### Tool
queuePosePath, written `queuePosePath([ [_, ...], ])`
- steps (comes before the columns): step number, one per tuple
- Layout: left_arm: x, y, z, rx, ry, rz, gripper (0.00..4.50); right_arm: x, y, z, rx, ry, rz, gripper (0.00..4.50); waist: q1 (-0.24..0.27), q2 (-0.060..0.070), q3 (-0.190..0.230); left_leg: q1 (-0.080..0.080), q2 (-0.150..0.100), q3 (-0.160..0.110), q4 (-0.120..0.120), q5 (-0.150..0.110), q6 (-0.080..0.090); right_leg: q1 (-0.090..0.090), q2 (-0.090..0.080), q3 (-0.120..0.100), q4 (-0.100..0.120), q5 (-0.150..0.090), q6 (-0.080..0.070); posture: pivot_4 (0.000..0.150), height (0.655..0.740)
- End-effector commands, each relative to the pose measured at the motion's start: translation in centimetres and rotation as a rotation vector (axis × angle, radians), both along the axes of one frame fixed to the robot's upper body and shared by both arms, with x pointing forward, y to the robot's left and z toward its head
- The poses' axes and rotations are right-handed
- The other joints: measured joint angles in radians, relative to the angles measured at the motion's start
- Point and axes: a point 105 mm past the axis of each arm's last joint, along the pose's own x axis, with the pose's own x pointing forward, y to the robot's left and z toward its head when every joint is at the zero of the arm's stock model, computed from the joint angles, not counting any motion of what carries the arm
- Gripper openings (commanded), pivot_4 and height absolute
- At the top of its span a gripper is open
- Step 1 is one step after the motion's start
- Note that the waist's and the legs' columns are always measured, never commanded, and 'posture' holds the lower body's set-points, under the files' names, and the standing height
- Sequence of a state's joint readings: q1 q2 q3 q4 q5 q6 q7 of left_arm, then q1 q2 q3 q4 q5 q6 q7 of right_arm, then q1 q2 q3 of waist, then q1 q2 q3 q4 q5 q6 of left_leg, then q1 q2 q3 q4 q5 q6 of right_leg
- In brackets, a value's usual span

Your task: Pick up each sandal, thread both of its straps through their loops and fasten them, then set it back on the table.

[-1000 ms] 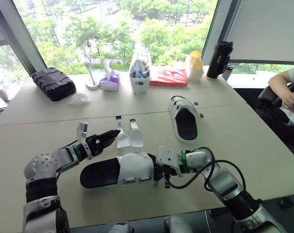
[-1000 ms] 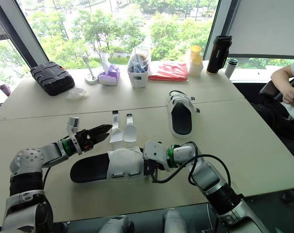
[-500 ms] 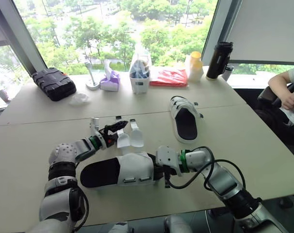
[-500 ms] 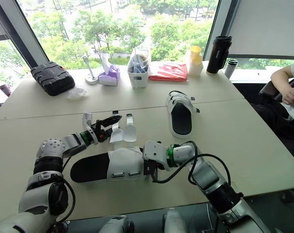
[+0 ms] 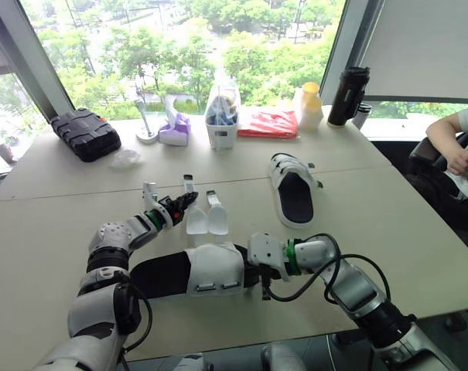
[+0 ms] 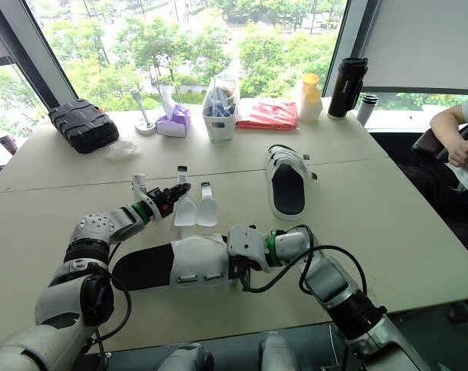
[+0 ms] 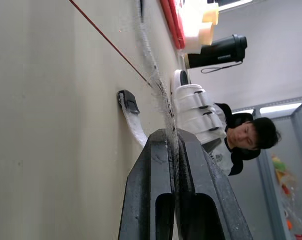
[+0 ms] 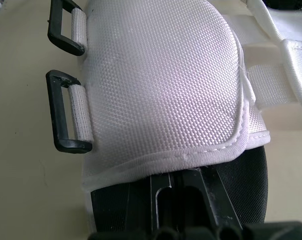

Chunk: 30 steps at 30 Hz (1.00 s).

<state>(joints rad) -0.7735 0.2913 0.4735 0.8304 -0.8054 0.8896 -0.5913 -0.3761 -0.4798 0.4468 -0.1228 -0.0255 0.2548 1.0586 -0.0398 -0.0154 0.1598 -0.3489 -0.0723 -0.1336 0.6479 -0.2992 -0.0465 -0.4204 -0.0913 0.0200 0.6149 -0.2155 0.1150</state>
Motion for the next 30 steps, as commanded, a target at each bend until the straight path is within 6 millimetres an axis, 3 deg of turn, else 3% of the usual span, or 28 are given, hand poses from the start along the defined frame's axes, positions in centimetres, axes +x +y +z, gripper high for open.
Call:
queuePosePath([
  [1,-1.3,-1.0,3.8,0.027,-0.249,-0.122,0.05,-1.6,-0.5,-3.6,-0.102,0.119,0.025,0.0,-0.003,0.0,0.0,-0.001,0.0,0.0,0.0,0.0,0.0,-0.001,0.0,0.0,0.0,0.0,0.0,0.15,0.74],
  [6,-5.6,-2.3,7.3,0.202,-0.595,-0.292,0.05,-1.5,-0.8,-3.6,-0.114,0.118,0.036,0.0,-0.004,0.0,0.0,-0.004,0.001,0.0,0.0,0.002,-0.004,-0.005,0.0,0.0,0.0,0.001,-0.001,0.15,0.74],
  [9,-7.9,-2.9,7.8,0.359,-0.773,-0.353,0.05,-1.5,-0.9,-3.7,-0.123,0.115,0.044,0.0,0.0,0.0,0.0,-0.004,0.001,0.001,-0.001,0.001,-0.003,-0.005,0.0,0.001,0.0,0.0,-0.001,0.15,0.74],
  [14,-12.1,-3.8,6.9,0.618,-1.039,-0.531,0.05,-1.3,-1.1,-3.8,-0.139,0.106,0.064,0.0,0.001,0.0,0.0,-0.004,0.001,0.001,-0.002,0.0,0.0,-0.004,0.0,0.001,-0.002,0.0,-0.001,0.15,0.74],
  [18,-15.0,-3.9,5.1,0.8,-1.216,-0.712,0.05,-1.2,-1.2,-3.9,-0.145,0.102,0.075,0.0,0.004,0.001,0.0,-0.004,0.002,0.001,-0.002,0.0,0.001,-0.004,0.0,0.001,-0.002,-0.001,-0.004,0.15,0.74],
  [25,-19.1,-3.9,2.8,0.916,-1.488,-0.975,0.05,-1.2,-1.4,-4.0,-0.157,0.1,0.098,0.0,0.008,0.001,0.0,-0.004,0.003,0.002,-0.002,-0.001,0.002,-0.004,0.0,0.001,-0.003,-0.002,-0.005,0.15,0.74],
  [30,-20.4,-4.1,2.2,0.947,-1.639,-1.063,0.05,-1.1,-1.6,-4.2,-0.167,0.098,0.11,0.0,0.009,0.001,0.0,-0.004,0.004,0.002,-0.002,-0.001,0.002,-0.004,0.0,0.001,-0.003,-0.002,-0.005,0.15,0.74],
])
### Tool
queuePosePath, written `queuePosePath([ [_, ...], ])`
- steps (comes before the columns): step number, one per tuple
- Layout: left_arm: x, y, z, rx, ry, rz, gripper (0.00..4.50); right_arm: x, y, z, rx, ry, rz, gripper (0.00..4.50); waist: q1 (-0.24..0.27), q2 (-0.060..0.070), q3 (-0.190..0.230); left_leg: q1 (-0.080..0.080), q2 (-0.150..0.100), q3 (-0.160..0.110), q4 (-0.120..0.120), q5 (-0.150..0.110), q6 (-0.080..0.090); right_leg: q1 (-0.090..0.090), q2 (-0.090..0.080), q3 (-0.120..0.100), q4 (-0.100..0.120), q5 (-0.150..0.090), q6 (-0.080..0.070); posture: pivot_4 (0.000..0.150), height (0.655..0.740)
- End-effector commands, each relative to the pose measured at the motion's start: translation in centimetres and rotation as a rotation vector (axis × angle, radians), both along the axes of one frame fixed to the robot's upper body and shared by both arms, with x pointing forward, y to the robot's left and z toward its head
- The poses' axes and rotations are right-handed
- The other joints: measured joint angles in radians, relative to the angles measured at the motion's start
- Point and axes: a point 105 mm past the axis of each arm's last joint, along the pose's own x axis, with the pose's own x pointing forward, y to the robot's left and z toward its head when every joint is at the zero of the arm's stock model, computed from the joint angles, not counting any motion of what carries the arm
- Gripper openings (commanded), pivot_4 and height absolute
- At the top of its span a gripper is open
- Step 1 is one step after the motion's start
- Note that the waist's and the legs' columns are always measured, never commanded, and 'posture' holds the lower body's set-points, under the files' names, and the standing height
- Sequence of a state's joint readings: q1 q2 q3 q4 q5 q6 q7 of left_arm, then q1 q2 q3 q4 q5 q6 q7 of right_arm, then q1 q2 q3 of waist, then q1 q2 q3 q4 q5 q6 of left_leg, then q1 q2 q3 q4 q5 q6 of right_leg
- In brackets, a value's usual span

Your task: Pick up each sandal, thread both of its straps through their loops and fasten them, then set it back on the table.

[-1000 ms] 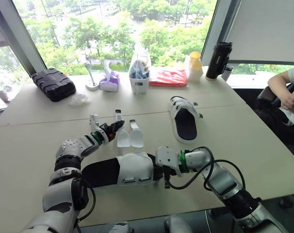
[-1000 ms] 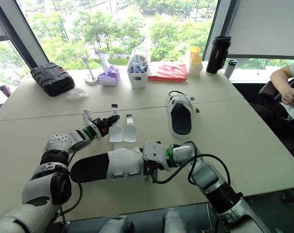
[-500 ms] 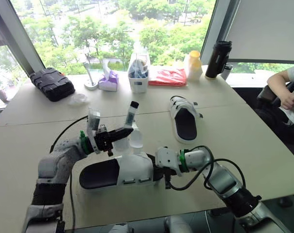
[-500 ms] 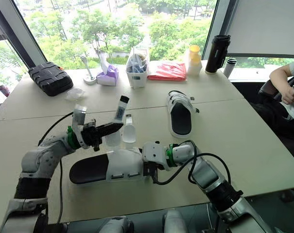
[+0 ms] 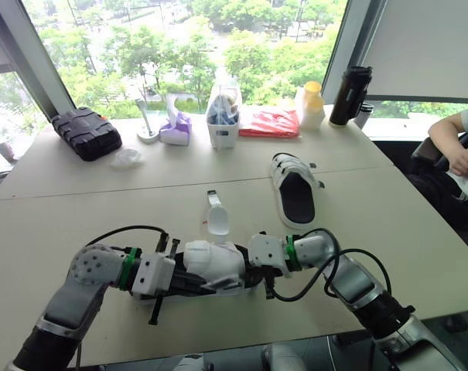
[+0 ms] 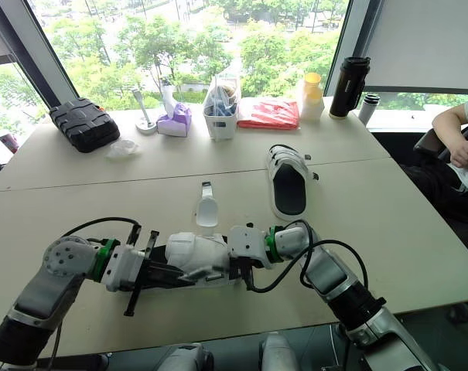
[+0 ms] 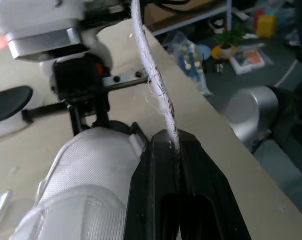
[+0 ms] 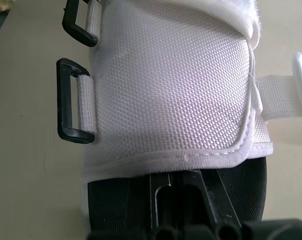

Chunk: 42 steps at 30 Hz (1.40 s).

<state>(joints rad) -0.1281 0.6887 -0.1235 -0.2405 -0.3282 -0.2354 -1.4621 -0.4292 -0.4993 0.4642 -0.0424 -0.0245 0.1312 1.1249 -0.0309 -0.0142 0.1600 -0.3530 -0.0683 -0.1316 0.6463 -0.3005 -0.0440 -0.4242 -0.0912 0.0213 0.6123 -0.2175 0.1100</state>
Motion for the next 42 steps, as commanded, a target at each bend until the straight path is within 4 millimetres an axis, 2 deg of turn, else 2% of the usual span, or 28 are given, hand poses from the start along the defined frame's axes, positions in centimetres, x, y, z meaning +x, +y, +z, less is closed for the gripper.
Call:
queuePosePath([
  [1,-1.2,-0.2,0.0,0.045,-0.138,-0.113,0.05,-1.4,-1.5,-4.3,-0.147,0.131,0.006,0.0,0.0,0.0,0.0,0.0,0.0,0.0,0.0,0.0,0.0,0.0,0.0,0.0,0.0,0.0,0.0,0.15,0.74],
  [4,-1.8,0.1,-0.5,0.069,-0.19,-0.149,0.05,-1.4,-1.6,-4.4,-0.152,0.129,0.013,0.0,0.0,0.0,0.0,0.0,0.0,0.0,0.0,0.0,0.0,0.0,0.0,0.0,0.0,0.0,0.0,0.15,0.74],
  [7,-1.9,0.6,-0.9,0.086,-0.219,-0.155,0.88,-1.4,-1.6,-4.4,-0.154,0.129,0.018,0.0,0.001,0.0,0.0,0.0,0.0,0.0,0.0,-0.001,0.001,0.0,0.0,0.0,0.0,0.0,0.0,0.15,0.74],
  [10,-2.3,1.2,-1.5,0.096,-0.243,-0.155,2.31,-1.6,-1.7,-4.5,-0.159,0.128,0.03,0.0,0.006,0.0,0.0,0.0,0.0,0.0,0.0,-0.001,0.001,0.0,0.0,0.0,0.0,0.0,0.0,0.15,0.74],
  [14,-4.0,2.7,-2.7,0.123,-0.216,-0.13,4.31,-1.7,-2.0,-4.7,-0.172,0.126,0.04,0.0,0.013,0.001,0.0,0.0,0.001,0.001,0.0,-0.001,0.002,0.0,0.0,0.0,0.0,-0.001,0.0,0.15,0.74],
  [15,-4.6,3.1,-3.0,0.126,-0.192,-0.115,4.46,-1.6,-2.1,-4.7,-0.172,0.124,0.04,0.0,0.012,0.001,0.0,0.0,0.001,0.001,0.0,-0.001,0.003,0.0,0.0,0.0,0.0,-0.001,0.0,0.15,0.74],
  [19,-6.1,4.5,-4.0,0.149,-0.131,-0.067,4.46,-1.6,-2.1,-4.7,-0.172,0.122,0.042,0.0,0.019,0.001,0.0,0.0,0.002,0.001,0.0,-0.002,0.004,0.001,0.0,-0.001,0.0,-0.003,0.001,0.15,0.74],
  [22,-7.2,5.9,-4.9,0.102,0.041,0.125,4.46,-1.6,-2.0,-4.7,-0.172,0.12,0.047,0.0,0.018,0.002,0.001,0.001,0.002,0.001,0.0,-0.002,0.004,0.001,0.0,-0.001,0.0,-0.005,0.002,0.15,0.74],
  [25,-7.4,6.0,-5.3,0.009,0.236,0.322,4.46,-1.6,-2.0,-4.8,-0.173,0.12,0.051,0.0,0.017,0.003,0.001,0.001,0.002,0.001,0.0,-0.004,0.007,0.001,0.0,-0.001,0.0,-0.007,0.002,0.15,0.74],
  [30,-6.3,5.4,-5.8,-0.16,0.627,0.584,4.46,-1.7,-2.1,-4.8,-0.178,0.119,0.058,0.0,0.02,0.003,0.001,0.003,0.004,0.0,0.001,-0.004,0.007,0.004,0.001,-0.003,0.0,-0.008,0.002,0.15,0.74],
  [33,-5.4,4.6,-5.5,-0.253,0.85,0.674,4.46,-1.5,-2.1,-4.8,-0.182,0.118,0.057,0.0,0.018,0.003,0.001,0.005,0.004,-0.001,0.0,-0.004,0.007,0.006,0.001,-0.003,0.0,-0.009,0.002,0.15,0.74],
  [38,-5.4,3.5,-6.3,-0.267,1.193,0.728,4.46,-1.5,-2.2,-4.7,-0.186,0.117,0.057,0.0,0.018,0.004,0.001,0.005,0.003,-0.001,0.0,-0.004,0.007,0.006,0.001,-0.003,0.0,-0.008,0.002,0.15,0.74],
  [42,-5.2,2.8,-6.5,-0.269,1.319,0.723,4.46,-1.4,-2.2,-4.8,-0.19,0.114,0.057,0.0,0.018,0.007,0.001,0.007,0.003,0.0,0.0,-0.004,0.007,0.008,0.001,-0.003,0.0,-0.009,0.002,0.15,0.74],
])
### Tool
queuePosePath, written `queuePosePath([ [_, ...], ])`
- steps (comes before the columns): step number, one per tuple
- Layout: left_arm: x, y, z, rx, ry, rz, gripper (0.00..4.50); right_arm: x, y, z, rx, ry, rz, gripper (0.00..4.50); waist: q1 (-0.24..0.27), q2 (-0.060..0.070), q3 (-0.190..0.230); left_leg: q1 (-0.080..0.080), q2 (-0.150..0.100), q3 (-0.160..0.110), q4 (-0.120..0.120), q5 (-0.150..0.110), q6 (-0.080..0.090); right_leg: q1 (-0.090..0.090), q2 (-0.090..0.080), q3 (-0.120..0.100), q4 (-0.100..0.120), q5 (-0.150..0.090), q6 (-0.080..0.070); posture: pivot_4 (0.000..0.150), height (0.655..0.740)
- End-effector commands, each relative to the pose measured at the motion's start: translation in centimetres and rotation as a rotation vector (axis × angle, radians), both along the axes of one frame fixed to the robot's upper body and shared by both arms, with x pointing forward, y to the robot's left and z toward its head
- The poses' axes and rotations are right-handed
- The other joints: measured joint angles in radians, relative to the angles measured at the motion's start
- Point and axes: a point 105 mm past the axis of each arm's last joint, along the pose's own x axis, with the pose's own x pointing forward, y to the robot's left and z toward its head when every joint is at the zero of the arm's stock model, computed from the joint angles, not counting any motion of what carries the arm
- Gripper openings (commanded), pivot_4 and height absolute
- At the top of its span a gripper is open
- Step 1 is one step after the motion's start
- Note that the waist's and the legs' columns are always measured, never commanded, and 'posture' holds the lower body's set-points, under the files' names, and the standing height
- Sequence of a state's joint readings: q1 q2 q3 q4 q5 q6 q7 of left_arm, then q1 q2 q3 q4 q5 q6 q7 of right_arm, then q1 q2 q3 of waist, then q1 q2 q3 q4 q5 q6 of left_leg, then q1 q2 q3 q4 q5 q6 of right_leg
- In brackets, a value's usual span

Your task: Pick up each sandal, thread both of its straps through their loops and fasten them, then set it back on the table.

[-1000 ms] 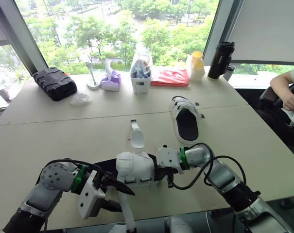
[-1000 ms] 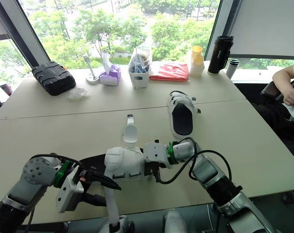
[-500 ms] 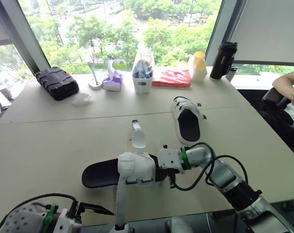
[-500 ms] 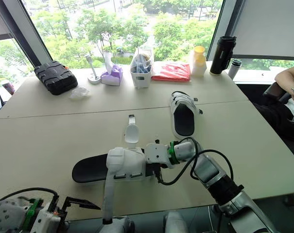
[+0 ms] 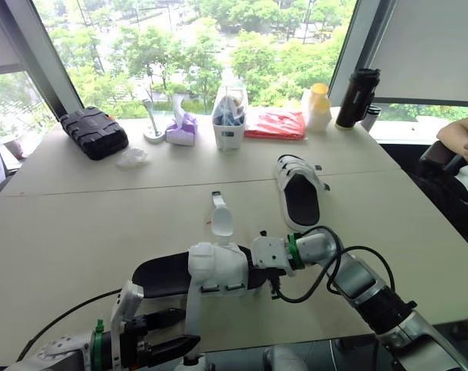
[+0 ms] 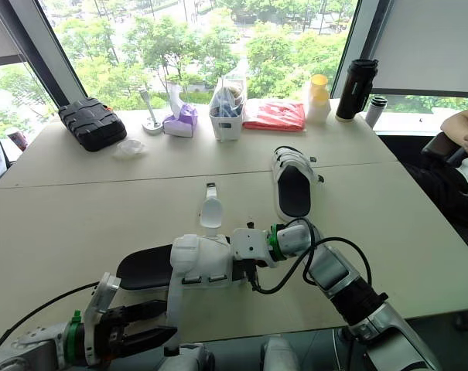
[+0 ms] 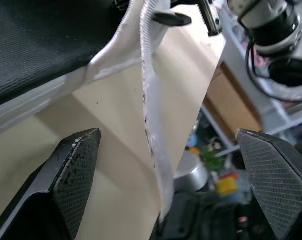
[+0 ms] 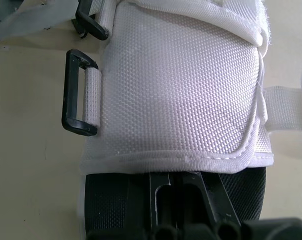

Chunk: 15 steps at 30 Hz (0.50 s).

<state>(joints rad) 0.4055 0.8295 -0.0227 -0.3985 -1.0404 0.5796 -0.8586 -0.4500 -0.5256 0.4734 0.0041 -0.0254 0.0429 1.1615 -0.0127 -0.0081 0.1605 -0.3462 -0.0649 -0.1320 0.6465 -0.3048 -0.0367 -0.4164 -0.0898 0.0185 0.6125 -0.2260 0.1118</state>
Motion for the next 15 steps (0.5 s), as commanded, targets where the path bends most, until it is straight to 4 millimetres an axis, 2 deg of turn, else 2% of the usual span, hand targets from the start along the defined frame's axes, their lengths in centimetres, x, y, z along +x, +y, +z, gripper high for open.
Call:
queuePosePath([
  [1,-0.4,-1.2,-0.2,-0.059,0.114,-0.017,4.46,-1.5,-1.6,-4.6,-0.165,0.138,-0.005,0.0,0.0,0.001,0.001,0.002,0.0,0.0,0.0,0.0,0.0,0.002,0.0,0.0,0.0,0.0,0.0,0.15,0.74],
  [4,-0.2,-1.9,-0.3,-0.056,0.123,-0.042,4.46,-1.4,-1.6,-4.7,-0.166,0.137,-0.007,0.0,0.0,0.001,0.0,0.007,0.0,0.0,-0.001,-0.001,-0.001,0.007,0.0,0.0,-0.001,-0.003,-0.001,0.15,0.74],
  [7,0.2,-2.8,-0.5,-0.07,0.134,-0.058,3.66,-1.4,-1.6,-4.7,-0.164,0.137,-0.009,0.0,0.0,0.001,0.0,0.007,0.0,0.0,-0.001,-0.001,-0.001,0.008,0.0,0.0,-0.001,-0.003,-0.001,0.15,0.74],
  [13,-0.3,-3.1,-0.6,-0.052,0.151,-0.097,0.5,-1.3,-1.6,-4.6,-0.163,0.136,-0.014,0.0,0.0,0.0,0.0,0.007,0.0,-0.001,-0.001,-0.002,-0.001,0.007,0.0,0.0,-0.002,-0.003,-0.002,0.15,0.74],
  [14,-0.2,-3.1,-0.6,-0.054,0.15,-0.089,0.07,-1.3,-1.6,-4.6,-0.163,0.137,-0.015,0.0,0.0,0.0,0.0,0.007,0.0,-0.001,-0.001,-0.002,-0.001,0.007,0.0,0.0,-0.002,-0.003,-0.002,0.15,0.74],
  [15,-0.1,-3.0,-0.5,-0.057,0.15,-0.082,0.07,-1.3,-1.6,-4.6,-0.163,0.136,-0.015,0.0,0.0,0.001,0.0,0.007,0.0,-0.001,-0.001,-0.002,-0.002,0.007,-0.001,0.0,-0.002,-0.003,-0.002,0.15,0.74],
])
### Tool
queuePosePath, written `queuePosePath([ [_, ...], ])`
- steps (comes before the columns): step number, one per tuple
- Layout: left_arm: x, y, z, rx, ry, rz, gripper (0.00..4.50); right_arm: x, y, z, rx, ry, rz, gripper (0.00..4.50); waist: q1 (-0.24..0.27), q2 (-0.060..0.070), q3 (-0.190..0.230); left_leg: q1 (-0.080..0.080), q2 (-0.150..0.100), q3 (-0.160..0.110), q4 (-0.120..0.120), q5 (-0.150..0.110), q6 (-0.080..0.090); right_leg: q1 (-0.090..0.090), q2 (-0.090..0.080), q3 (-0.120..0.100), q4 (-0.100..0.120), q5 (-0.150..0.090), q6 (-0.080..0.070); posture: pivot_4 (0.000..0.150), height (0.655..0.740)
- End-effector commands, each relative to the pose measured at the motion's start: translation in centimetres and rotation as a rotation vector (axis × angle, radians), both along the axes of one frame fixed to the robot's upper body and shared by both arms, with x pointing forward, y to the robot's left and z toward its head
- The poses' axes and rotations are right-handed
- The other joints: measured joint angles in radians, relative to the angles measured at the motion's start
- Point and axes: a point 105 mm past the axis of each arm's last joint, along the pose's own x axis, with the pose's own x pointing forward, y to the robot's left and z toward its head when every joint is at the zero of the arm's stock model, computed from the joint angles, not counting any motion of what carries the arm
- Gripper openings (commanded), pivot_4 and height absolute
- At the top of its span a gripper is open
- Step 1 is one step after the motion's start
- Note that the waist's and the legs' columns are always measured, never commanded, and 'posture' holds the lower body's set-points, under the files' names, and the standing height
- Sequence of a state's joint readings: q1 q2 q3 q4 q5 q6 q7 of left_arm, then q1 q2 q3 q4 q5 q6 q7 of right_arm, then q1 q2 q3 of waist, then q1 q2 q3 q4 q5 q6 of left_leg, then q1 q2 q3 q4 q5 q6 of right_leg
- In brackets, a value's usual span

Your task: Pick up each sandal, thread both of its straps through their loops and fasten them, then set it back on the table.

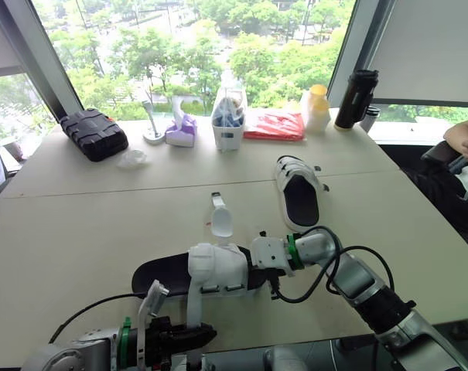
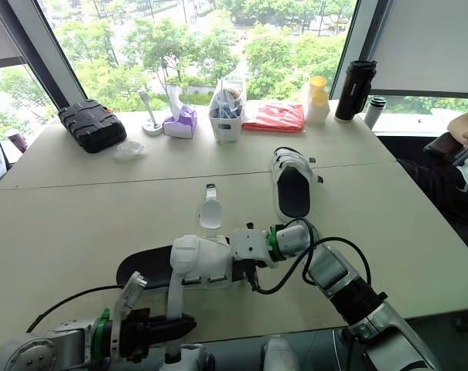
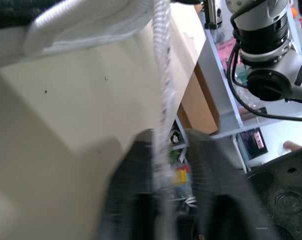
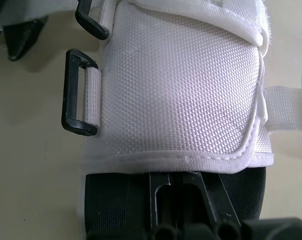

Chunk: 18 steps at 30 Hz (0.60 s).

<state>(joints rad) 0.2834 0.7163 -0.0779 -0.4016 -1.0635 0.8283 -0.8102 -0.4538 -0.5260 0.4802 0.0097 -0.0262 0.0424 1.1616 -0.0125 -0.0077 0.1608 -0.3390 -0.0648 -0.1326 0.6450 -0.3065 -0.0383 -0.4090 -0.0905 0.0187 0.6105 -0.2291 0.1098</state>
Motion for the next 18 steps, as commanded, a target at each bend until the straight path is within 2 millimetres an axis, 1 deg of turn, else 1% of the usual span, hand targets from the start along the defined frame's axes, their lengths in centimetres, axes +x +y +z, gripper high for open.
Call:
queuePosePath([
  [1,-0.1,0.2,0.2,0.011,-0.005,0.0,0.07,-1.3,-1.6,-4.5,-0.158,0.134,-0.018,0.0,0.0,0.0,0.0,0.0,0.0,0.0,0.0,0.0,0.0,0.0,0.0,0.0,0.0,0.0,0.0,0.15,0.74],
  [4,0.1,0.5,1.3,-0.02,-0.031,-0.001,0.07,-1.3,-1.6,-4.5,-0.158,0.133,-0.019,0.0,0.0,0.0,0.0,0.0,0.0,0.0,0.0,0.0,0.0,0.0,0.0,0.0,0.0,0.0,0.0,0.15,0.74],
  [5,0.5,0.7,2.2,-0.06,-0.037,0.001,0.07,-1.2,-1.7,-4.5,-0.159,0.132,-0.02,0.0,0.0,0.0,0.0,0.0,0.0,0.0,0.0,0.0,0.0,0.0,0.0,0.0,0.0,0.0,0.0,0.15,0.74],
  [7,1.9,1.6,4.8,-0.166,-0.05,0.023,0.07,-1.2,-1.7,-4.5,-0.161,0.13,-0.019,0.0,0.001,-0.001,0.001,0.0,0.0,0.0,0.0,0.0,0.0,0.0,0.0,0.0,0.0,0.0,0.0,0.15,0.74],
  [9,3.2,2.3,6.6,-0.216,-0.073,0.025,0.07,-1.1,-1.7,-4.5,-0.161,0.129,-0.02,0.0,0.001,-0.001,0.001,0.0,0.001,-0.002,0.0,0.0,0.0,0.0,0.0,-0.002,0.0,0.0,0.0,0.15,0.74],
  [11,4.2,2.6,7.6,-0.224,-0.097,0.027,0.07,-1.1,-1.7,-4.5,-0.162,0.129,-0.02,0.0,-0.001,0.0,0.001,0.0,0.001,-0.002,0.0,0.0,0.0,0.0,0.001,-0.003,0.0,0.0,0.0,0.15,0.74],
  [13,4.9,2.8,8.0,-0.226,-0.112,0.032,0.07,-1.1,-1.7,-4.5,-0.163,0.128,-0.019,0.0,-0.002,0.001,0.001,0.0,0.001,-0.002,0.0,0.0,-0.001,0.0,0.001,-0.002,0.0,-0.001,-0.001,0.15,0.74],
  [16,7.1,2.6,9.3,-0.24,-0.159,0.042,0.07,-1.0,-1.6,-4.5,-0.162,0.126,-0.022,0.0,-0.001,-0.001,0.001,0.0,0.001,-0.001,0.0,-0.001,-0.002,0.0,0.001,-0.002,0.0,-0.001,-0.001,0.15,0.74],
  [18,8.5,2.2,9.4,-0.234,-0.178,0.047,0.07,-0.9,-1.6,-4.5,-0.162,0.125,-0.022,0.0,-0.001,-0.001,0.001,0.0,0.001,-0.002,0.0,-0.001,-0.002,0.0,0.002,-0.002,0.0,-0.001,-0.001,0.15,0.74],
])
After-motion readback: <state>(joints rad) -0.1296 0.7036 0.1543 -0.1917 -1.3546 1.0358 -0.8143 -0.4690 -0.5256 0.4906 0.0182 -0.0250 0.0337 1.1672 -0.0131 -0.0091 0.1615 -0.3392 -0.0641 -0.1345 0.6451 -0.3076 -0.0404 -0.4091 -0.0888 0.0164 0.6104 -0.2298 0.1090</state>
